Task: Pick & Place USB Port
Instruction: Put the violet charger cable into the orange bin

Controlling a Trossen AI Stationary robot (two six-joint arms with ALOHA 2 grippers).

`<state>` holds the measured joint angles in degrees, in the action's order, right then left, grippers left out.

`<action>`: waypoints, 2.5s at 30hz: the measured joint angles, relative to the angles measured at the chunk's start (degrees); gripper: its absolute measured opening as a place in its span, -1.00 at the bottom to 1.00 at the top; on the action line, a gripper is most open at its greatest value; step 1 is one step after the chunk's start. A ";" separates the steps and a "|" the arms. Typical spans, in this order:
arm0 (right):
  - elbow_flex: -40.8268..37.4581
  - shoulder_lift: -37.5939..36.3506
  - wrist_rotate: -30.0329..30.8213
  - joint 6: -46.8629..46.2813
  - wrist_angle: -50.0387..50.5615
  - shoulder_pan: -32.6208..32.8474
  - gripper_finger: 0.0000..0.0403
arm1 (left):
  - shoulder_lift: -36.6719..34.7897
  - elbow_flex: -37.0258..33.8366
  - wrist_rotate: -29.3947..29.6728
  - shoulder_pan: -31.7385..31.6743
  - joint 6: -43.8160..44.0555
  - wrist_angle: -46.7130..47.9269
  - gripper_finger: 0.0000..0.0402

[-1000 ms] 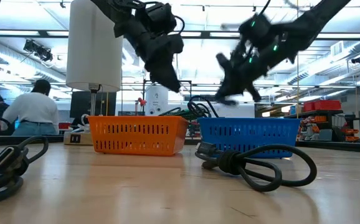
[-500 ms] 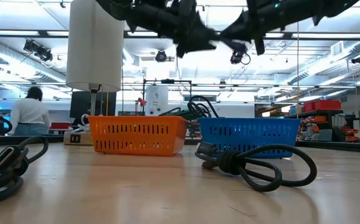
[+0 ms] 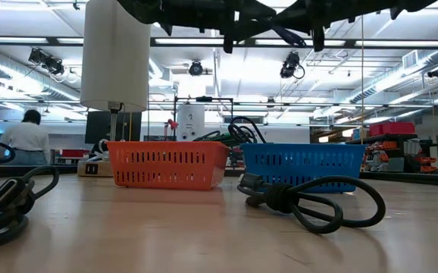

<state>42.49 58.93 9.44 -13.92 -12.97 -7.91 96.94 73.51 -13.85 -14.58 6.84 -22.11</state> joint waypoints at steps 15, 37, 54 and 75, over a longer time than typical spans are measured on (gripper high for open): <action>-0.06 -0.12 1.81 1.10 -0.44 3.81 -1.00 | -0.06 0.05 -3.39 0.39 2.25 -3.27 -0.62; 0.08 -0.21 -2.45 -0.35 5.30 6.32 -0.88 | -0.06 -0.04 -5.92 2.62 2.94 -3.57 -0.90; -0.25 0.10 -4.82 -4.65 27.03 10.34 -0.18 | -2.54 0.20 -12.00 3.94 3.61 16.27 -0.90; -0.14 -0.05 2.16 -6.16 28.86 10.39 -0.23 | -5.03 0.12 11.41 16.14 0.29 58.89 -0.90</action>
<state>42.35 58.87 11.60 -20.08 15.89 2.48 91.91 73.63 -2.45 1.55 7.13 36.78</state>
